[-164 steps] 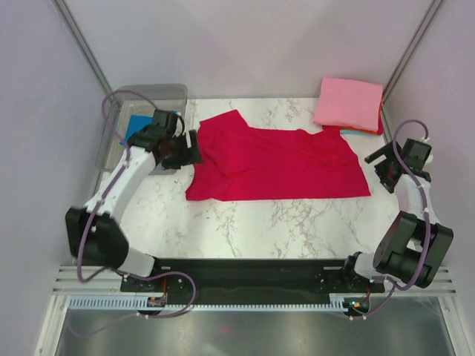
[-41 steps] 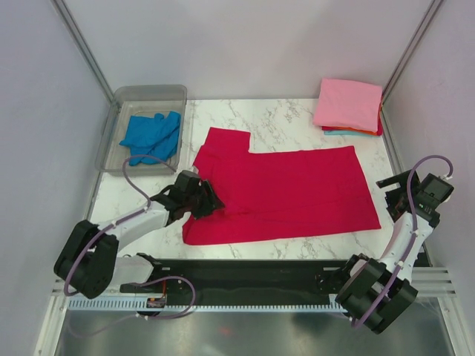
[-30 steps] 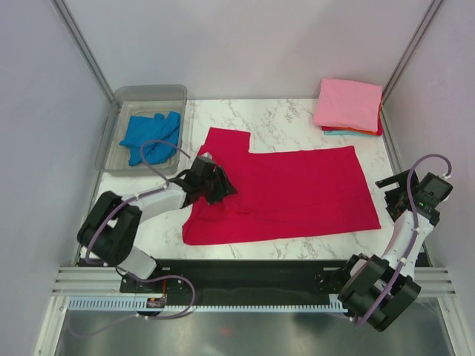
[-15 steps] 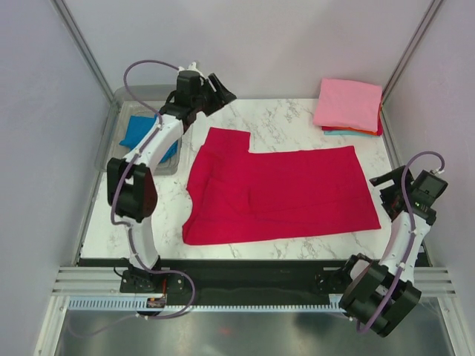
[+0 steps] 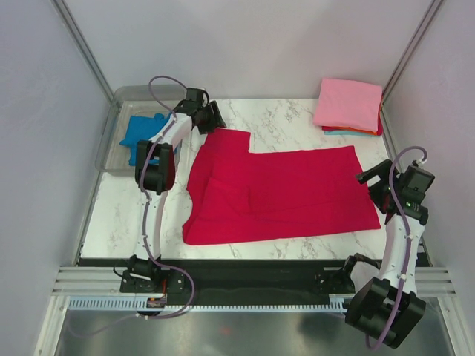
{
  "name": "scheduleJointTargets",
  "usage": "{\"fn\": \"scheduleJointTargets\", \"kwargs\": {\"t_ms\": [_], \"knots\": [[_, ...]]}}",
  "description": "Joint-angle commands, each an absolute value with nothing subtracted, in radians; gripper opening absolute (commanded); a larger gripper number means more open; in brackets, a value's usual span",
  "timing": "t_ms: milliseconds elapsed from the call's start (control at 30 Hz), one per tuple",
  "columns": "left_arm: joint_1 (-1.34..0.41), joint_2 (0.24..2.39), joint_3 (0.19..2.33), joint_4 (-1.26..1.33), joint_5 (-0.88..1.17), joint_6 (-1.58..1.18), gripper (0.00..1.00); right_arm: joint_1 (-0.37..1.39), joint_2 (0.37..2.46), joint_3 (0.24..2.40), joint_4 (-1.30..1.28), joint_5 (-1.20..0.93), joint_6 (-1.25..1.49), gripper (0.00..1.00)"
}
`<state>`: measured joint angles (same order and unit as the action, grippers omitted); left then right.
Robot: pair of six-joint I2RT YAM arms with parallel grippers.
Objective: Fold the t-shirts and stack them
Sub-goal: Fold the tshirt
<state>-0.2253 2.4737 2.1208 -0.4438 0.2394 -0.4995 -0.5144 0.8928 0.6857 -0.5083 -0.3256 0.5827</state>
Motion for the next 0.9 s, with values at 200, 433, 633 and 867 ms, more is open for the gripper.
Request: {"fn": "scheduleJointTargets", "kwargs": {"t_ms": [200, 433, 633, 867], "knots": [[-0.218, 2.513, 2.261, -0.483, 0.066, -0.365, 0.66, -0.500, 0.867, 0.680, -0.457, -0.342, 0.561, 0.98], [-0.219, 2.560, 2.287, -0.506, 0.074, -0.341, 0.66, -0.499, 0.879, 0.681, -0.446, -0.334, 0.558, 0.98], [-0.216, 2.617, 2.319, -0.551, 0.077, -0.368, 0.66, -0.497, 0.899, 0.698, -0.448, -0.334, 0.554, 0.98], [-0.210, 2.645, 2.352, -0.552, 0.141, -0.397, 0.45, -0.497, 0.908, 0.699, -0.445, -0.304, 0.551, 0.98]]}}
